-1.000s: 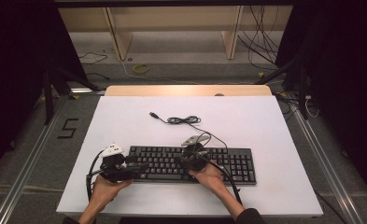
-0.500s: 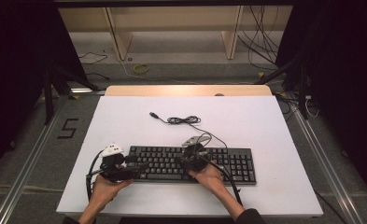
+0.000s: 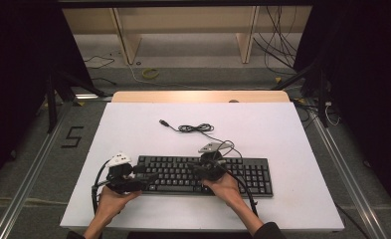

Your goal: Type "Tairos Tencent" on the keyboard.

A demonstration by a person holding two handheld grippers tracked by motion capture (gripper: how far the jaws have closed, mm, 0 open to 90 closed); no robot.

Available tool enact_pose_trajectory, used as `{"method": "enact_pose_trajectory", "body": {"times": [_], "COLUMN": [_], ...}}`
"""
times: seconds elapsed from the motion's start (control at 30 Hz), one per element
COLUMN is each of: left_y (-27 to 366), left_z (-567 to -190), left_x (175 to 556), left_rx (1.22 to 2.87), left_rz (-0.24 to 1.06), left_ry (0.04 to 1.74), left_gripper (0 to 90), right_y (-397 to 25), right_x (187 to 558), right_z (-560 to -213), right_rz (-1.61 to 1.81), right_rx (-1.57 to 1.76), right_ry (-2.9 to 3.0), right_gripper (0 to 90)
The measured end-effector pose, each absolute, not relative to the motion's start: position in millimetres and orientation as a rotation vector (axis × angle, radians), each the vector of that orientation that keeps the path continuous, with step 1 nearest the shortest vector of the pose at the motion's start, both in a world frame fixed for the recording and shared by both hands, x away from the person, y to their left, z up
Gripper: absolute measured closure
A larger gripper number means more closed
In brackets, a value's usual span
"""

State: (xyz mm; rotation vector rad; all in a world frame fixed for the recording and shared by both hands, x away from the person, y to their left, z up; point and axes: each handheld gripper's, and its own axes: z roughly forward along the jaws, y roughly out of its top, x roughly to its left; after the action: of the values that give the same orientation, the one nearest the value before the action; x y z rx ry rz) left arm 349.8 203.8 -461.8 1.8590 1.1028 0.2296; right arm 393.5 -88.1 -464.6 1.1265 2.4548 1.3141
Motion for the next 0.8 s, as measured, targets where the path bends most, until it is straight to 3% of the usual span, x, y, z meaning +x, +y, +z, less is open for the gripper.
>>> {"method": "enact_pose_trajectory", "body": {"times": [0.8], "left_y": [198], "left_z": [-459], "left_x": [356], "left_rx": [1.867], "left_rz": [0.225], "left_ry": [1.1], "left_gripper": [33.7], "right_y": [-98], "right_x": [380], "right_z": [-453], "right_rz": [1.411], "right_rx": [1.083], "right_ry": [2.456], "right_gripper": [50.8]}}
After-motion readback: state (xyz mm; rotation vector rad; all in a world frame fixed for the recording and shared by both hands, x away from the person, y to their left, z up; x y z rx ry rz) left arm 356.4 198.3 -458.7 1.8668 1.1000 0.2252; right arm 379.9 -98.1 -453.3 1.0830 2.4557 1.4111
